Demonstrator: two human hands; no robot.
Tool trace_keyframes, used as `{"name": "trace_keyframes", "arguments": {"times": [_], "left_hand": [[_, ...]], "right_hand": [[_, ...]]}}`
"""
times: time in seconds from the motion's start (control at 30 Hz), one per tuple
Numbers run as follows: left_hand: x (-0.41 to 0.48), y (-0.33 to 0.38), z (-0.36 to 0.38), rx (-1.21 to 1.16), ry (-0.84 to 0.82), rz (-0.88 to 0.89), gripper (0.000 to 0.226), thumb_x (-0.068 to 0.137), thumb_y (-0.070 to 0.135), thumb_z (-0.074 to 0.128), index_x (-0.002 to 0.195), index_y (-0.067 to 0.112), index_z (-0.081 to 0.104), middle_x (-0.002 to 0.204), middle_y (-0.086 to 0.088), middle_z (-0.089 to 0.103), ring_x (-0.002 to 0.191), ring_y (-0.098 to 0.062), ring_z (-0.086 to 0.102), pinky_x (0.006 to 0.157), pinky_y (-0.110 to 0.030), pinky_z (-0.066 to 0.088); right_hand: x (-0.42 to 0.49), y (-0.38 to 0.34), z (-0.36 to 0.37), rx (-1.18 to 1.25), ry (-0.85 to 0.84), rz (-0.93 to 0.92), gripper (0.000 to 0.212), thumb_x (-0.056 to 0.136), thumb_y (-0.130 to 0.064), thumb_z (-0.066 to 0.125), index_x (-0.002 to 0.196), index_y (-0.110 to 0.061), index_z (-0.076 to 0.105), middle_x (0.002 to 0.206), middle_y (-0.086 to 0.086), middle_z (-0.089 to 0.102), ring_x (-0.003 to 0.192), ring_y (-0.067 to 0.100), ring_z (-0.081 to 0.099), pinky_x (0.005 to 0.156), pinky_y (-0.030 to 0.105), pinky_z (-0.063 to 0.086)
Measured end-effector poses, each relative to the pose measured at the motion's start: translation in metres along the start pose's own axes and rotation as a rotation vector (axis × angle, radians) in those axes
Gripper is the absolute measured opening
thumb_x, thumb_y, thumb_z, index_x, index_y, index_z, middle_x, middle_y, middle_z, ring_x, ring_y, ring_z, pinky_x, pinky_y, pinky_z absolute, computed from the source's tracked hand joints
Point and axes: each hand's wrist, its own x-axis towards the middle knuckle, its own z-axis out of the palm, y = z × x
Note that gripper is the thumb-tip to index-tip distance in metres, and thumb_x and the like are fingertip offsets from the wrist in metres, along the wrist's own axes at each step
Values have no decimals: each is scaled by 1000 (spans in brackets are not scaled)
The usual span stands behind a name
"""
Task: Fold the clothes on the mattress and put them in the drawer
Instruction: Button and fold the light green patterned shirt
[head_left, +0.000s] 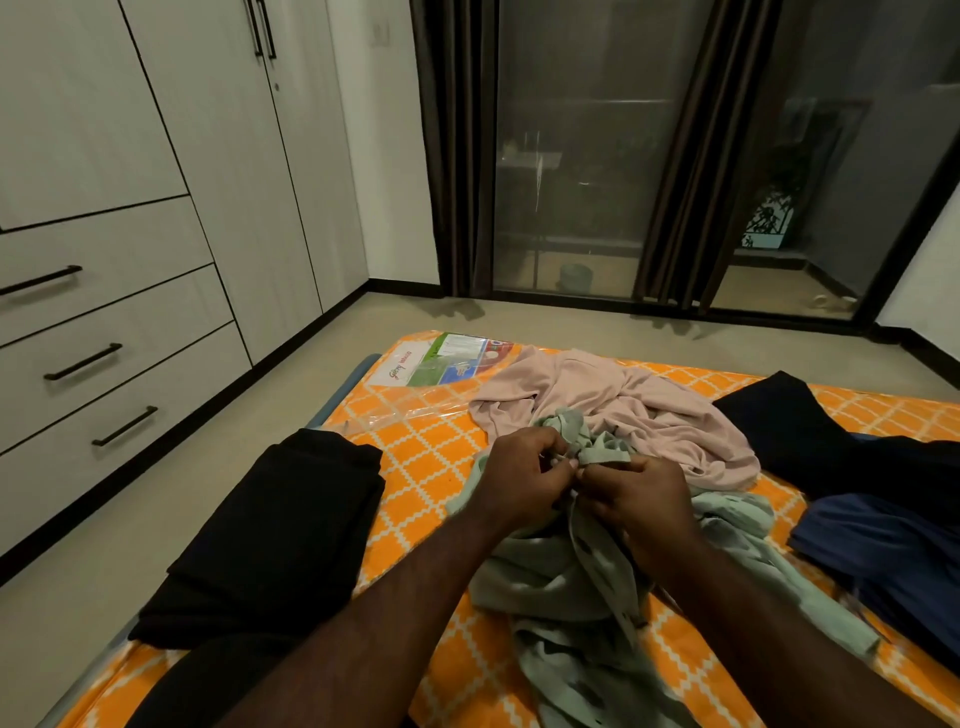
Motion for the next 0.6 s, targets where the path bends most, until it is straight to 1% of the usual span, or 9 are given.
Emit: {"name": "trace_keyframes", "arguments": {"times": [0.07,0.1,0.2,0.27,0.37,0.43,0.5,0.57,0.6], "left_hand": [[-1,3,2,46,-22,44,13,83,17,71,79,20,59,76,4,58,65,-2,47,58,-14,34],[-2,5,3,77,-39,77,11,84,17,69,79,16,59,77,3,56,66,-4,45,59,-15,32],[-5,9,7,142,-81,177,7,85,14,65,83,10,60,80,1,53,73,-10,46,62,-20,33],[-5,9,8,148,-80,205,6,86,14,65,87,10,60,84,3,52,76,-9,46,64,-17,32],[-4,9,9,88,-35,182,10,89,13,67,98,14,64,92,4,56,83,-4,47,71,-6,33],[-3,12,7,-14,37,101,18,87,10,69,104,17,66,98,5,62,87,-1,52,76,-5,38],[0,12,2,-174,93,4,23,85,6,71,101,22,66,96,9,66,89,-2,59,77,-16,49],[1,8,-2,-313,98,-67,21,83,6,75,94,20,62,88,8,65,86,-8,64,75,-28,57],[1,6,-3,-350,93,-90,21,83,8,77,91,18,61,85,6,65,84,-14,66,74,-34,60]], "right_hand": [[1,2,0,24,39,3,6,81,2,78,87,0,78,85,21,76,83,38,76,82,53,62],[1,4,-1,36,53,14,8,80,1,79,88,-1,78,85,19,77,83,36,76,82,53,62],[2,11,-2,99,99,54,13,80,2,77,93,-1,78,87,20,77,84,36,76,83,51,63],[3,13,-4,152,89,84,13,84,2,74,97,1,77,89,20,77,83,34,77,80,46,63],[5,9,-10,235,-11,126,18,91,1,67,108,4,72,96,18,77,86,27,77,75,36,62],[9,6,-13,267,-43,106,24,92,5,64,115,10,65,96,17,73,90,28,73,77,34,62],[13,2,-13,318,-79,86,18,94,5,61,110,10,67,100,18,73,98,30,72,83,36,62],[12,1,-11,445,-135,170,22,96,5,54,113,8,69,109,22,74,104,33,73,84,40,63],[11,1,-11,462,-165,205,25,95,6,53,115,7,69,113,23,73,106,34,73,84,40,63]]}}
